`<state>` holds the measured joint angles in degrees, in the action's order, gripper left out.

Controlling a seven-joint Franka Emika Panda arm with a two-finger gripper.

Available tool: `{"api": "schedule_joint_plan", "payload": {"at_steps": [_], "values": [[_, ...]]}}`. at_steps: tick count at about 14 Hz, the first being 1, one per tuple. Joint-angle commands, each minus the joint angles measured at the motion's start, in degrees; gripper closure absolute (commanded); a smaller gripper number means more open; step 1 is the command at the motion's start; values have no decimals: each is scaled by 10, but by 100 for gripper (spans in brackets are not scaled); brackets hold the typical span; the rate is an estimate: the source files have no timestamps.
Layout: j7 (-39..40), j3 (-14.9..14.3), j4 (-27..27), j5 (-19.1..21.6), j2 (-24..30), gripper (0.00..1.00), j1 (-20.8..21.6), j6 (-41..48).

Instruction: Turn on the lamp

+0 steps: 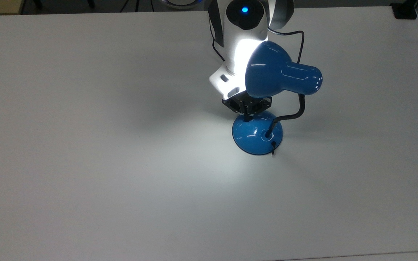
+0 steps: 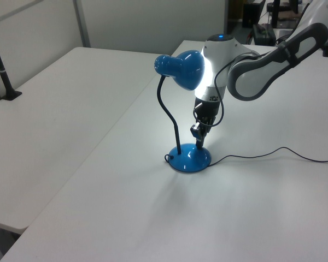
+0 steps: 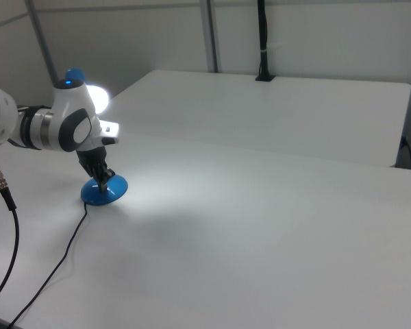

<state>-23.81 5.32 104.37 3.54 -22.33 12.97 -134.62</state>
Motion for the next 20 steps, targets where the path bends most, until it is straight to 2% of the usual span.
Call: {"api": "schedule_joint_plan", "payload": {"at_steps": [1,5,7,8,11,12,15,20], "values": [[53,-2,7,2,45,100,-15,127],[110,-2,-2,4,97,100,-46,238],[149,-2,-2,4,138,95,-67,297],[170,-2,-2,4,161,84,-81,320],[206,-7,-6,7,211,12,-128,353],[207,-11,-16,6,223,0,-137,361],[229,-20,-73,-20,228,0,-168,379],[255,-25,-95,-20,224,0,-189,371]]}}
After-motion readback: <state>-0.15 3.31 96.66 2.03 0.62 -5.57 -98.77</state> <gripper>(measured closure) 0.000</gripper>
